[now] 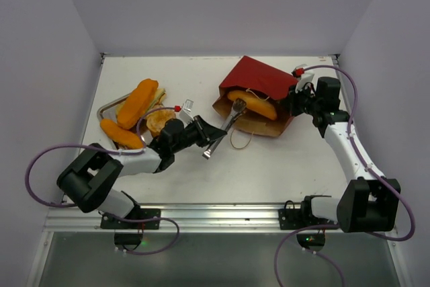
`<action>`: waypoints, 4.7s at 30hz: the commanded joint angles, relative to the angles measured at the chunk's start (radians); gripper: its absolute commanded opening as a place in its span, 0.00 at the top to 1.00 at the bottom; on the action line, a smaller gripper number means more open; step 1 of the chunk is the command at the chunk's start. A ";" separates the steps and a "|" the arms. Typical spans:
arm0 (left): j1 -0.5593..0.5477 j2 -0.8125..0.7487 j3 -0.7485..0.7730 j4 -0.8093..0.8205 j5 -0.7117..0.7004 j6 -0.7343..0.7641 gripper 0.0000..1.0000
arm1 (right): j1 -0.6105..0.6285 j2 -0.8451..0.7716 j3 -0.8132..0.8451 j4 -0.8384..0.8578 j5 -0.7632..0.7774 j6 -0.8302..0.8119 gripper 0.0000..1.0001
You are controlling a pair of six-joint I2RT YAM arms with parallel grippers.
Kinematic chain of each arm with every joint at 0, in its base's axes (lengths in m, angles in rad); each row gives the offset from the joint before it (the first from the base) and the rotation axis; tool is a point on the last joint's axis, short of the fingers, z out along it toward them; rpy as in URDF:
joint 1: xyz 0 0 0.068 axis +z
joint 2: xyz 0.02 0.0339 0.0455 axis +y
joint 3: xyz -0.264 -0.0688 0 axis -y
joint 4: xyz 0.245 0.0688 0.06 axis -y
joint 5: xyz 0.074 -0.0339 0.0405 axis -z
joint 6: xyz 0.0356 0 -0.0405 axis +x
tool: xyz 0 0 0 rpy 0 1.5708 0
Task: Take the fake bread out of the paper bag
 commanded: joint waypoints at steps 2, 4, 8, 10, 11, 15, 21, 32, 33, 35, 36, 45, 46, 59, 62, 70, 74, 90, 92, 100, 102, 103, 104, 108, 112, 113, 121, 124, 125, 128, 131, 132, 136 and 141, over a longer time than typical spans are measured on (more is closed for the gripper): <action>-0.009 -0.125 -0.056 0.015 0.049 0.050 1.00 | -0.006 -0.030 -0.001 0.024 0.000 -0.010 1.00; -0.012 -0.162 -0.085 0.007 0.078 0.045 1.00 | -0.004 -0.033 -0.001 0.022 -0.002 -0.009 1.00; -0.018 -0.329 -0.131 -0.105 0.101 0.074 1.00 | -0.006 -0.041 -0.001 0.020 -0.006 -0.009 1.00; -0.020 -0.445 -0.147 -0.228 0.094 0.101 1.00 | -0.022 -0.043 -0.002 0.020 -0.008 -0.009 1.00; -0.018 -0.485 -0.147 -0.275 0.089 0.139 1.00 | -0.035 -0.043 -0.002 0.020 -0.009 -0.010 1.00; -0.018 -0.663 -0.076 -0.554 0.075 0.261 1.00 | -0.035 -0.040 -0.002 0.020 -0.011 -0.010 1.00; -0.017 -0.818 0.117 -0.999 -0.088 0.372 1.00 | -0.036 -0.038 -0.002 0.020 -0.008 -0.010 1.00; -0.015 -1.062 0.232 -1.381 -0.561 0.193 1.00 | -0.036 -0.027 -0.001 0.019 -0.014 -0.007 1.00; -0.015 -1.069 0.235 -1.401 -0.610 0.175 1.00 | -0.036 -0.026 0.001 0.020 -0.012 -0.007 1.00; -0.015 -1.089 0.237 -1.432 -0.650 0.130 1.00 | -0.036 -0.024 0.002 0.020 -0.014 -0.006 1.00; -0.015 -1.095 0.240 -1.446 -0.693 0.110 1.00 | -0.036 -0.024 0.001 0.019 -0.015 -0.006 1.00; -0.015 -1.102 0.292 -1.622 -0.797 -0.016 1.00 | -0.036 -0.020 0.002 0.019 -0.019 -0.006 1.00; -0.017 -1.119 0.295 -1.634 -0.805 -0.028 1.00 | -0.036 -0.020 0.001 0.019 -0.019 -0.006 1.00; -0.018 -1.126 0.251 -1.601 -0.830 -0.013 1.00 | -0.036 -0.023 0.002 0.017 -0.017 -0.004 1.00; -0.018 -1.083 0.258 -1.541 -0.807 0.032 1.00 | -0.036 -0.024 0.002 0.014 -0.017 -0.004 1.00; -0.018 -1.072 0.234 -1.492 -0.811 0.059 1.00 | -0.036 -0.026 0.001 0.016 -0.022 -0.004 1.00; -0.018 -1.078 0.212 -1.473 -0.785 0.084 1.00 | -0.036 -0.024 -0.001 0.016 -0.025 -0.006 1.00; -0.018 -1.069 0.165 -1.504 -0.847 0.096 1.00 | -0.036 -0.027 -0.001 0.014 -0.028 -0.006 1.00; -0.017 -1.058 0.166 -1.504 -0.859 0.098 1.00 | -0.036 -0.024 -0.001 0.014 -0.029 -0.006 1.00; -0.014 -1.043 0.143 -1.495 -0.865 0.090 1.00 | -0.036 -0.029 0.001 0.013 -0.029 -0.004 1.00; -0.012 -1.047 0.139 -1.506 -0.862 0.081 1.00 | -0.036 -0.030 0.001 0.014 -0.029 -0.004 1.00; -0.012 -1.052 0.133 -1.513 -0.862 0.076 1.00 | -0.036 -0.029 0.001 0.013 -0.031 -0.004 1.00; -0.012 -1.061 0.130 -1.535 -0.865 0.069 1.00 | -0.036 -0.030 0.001 0.013 -0.031 -0.004 1.00; -0.012 -1.095 0.116 -1.584 -0.870 0.027 1.00 | -0.036 -0.030 0.001 0.014 -0.029 -0.004 1.00; -0.012 -1.125 0.102 -1.607 -0.871 0.015 0.91 | -0.036 -0.029 0.001 0.013 -0.029 -0.004 1.00; -0.012 -1.125 0.102 -1.608 -0.871 0.010 0.88 | -0.036 -0.030 0.001 0.013 -0.029 -0.004 1.00; -0.012 -1.121 0.090 -1.605 -0.867 0.003 0.77 | -0.036 -0.030 0.001 0.013 -0.028 -0.004 1.00; -0.012 -1.124 0.084 -1.602 -0.864 -0.001 0.73 | -0.036 -0.030 0.001 0.014 -0.028 -0.004 1.00; -0.012 -1.125 0.083 -1.602 -0.865 -0.002 0.71 | -0.036 -0.029 0.001 0.013 -0.029 -0.004 1.00; -0.012 -1.125 0.082 -1.602 -0.867 -0.002 0.68 | -0.036 -0.030 0.001 0.013 -0.029 -0.004 1.00; -0.012 -1.129 0.080 -1.602 -0.867 -0.007 0.68 | -0.036 -0.030 0.001 0.013 -0.029 -0.004 1.00; -0.012 -1.129 0.077 -1.604 -0.867 -0.010 0.68 | -0.036 -0.030 0.001 0.013 -0.029 -0.002 1.00; -0.012 -1.142 0.073 -1.616 -0.870 -0.022 0.67 | -0.036 -0.030 0.001 0.013 -0.029 -0.004 1.00; -0.012 -1.173 0.071 -1.641 -0.877 -0.047 0.65 | -0.036 -0.029 0.001 0.013 -0.029 -0.004 1.00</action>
